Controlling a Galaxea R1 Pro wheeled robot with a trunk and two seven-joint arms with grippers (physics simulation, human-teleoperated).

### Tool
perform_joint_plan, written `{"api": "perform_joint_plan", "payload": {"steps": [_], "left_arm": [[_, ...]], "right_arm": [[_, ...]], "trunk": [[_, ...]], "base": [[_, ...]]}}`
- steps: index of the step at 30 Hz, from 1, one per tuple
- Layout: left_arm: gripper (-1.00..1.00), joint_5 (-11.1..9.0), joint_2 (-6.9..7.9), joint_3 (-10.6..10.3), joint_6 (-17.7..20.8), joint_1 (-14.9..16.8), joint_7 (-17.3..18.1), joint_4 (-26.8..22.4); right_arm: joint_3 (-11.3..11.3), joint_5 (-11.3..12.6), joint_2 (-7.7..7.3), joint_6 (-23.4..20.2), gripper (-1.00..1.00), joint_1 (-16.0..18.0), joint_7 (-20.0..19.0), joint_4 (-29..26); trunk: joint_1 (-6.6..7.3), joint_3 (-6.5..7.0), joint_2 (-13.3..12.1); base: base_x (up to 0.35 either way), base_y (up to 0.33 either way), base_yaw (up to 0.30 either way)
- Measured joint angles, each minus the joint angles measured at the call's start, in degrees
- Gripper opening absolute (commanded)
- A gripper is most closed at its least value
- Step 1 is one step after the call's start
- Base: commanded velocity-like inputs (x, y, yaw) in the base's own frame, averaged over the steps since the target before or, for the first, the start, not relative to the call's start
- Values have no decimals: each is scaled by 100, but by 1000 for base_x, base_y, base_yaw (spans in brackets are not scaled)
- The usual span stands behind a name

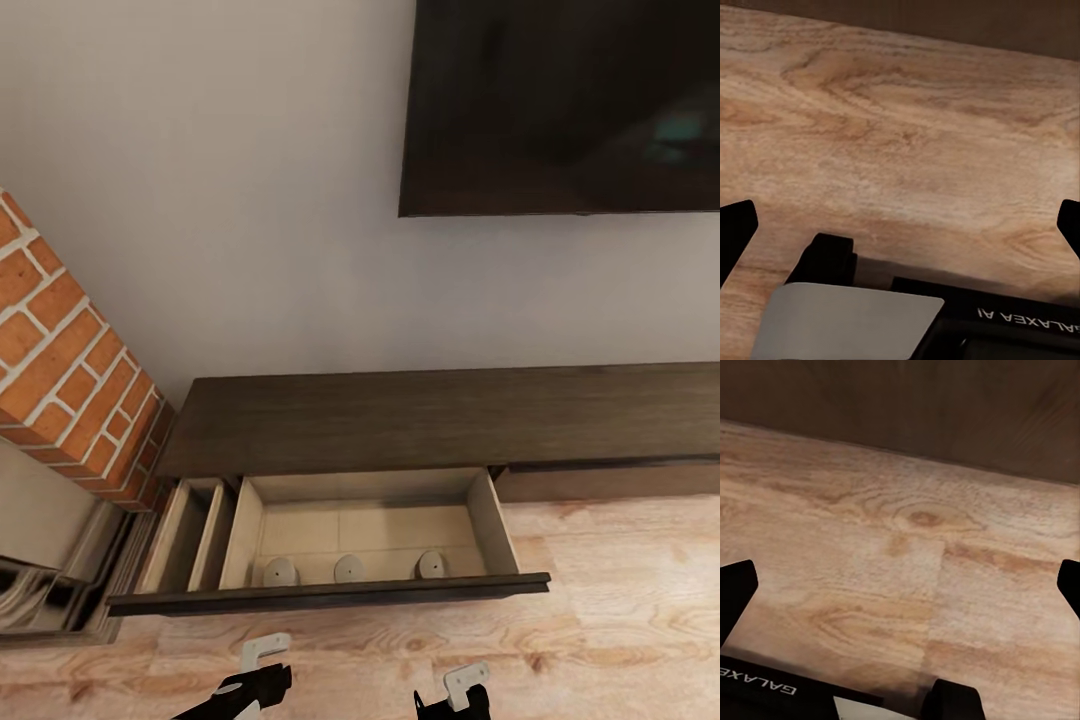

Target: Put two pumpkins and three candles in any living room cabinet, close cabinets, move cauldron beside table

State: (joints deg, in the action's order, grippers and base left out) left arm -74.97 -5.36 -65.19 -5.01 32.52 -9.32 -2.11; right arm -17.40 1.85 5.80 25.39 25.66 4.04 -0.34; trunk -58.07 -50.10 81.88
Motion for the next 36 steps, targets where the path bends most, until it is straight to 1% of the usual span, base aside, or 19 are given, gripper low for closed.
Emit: {"api": "perform_joint_plan", "payload": {"steps": [36], "left_arm": [[100, 0, 0, 3, 0, -1, 0, 0]], "right_arm": [[0, 0, 0, 1, 100, 0, 0, 7]], "trunk": [[-791, -320, 1444]], "base": [[0, 0, 0]]}}
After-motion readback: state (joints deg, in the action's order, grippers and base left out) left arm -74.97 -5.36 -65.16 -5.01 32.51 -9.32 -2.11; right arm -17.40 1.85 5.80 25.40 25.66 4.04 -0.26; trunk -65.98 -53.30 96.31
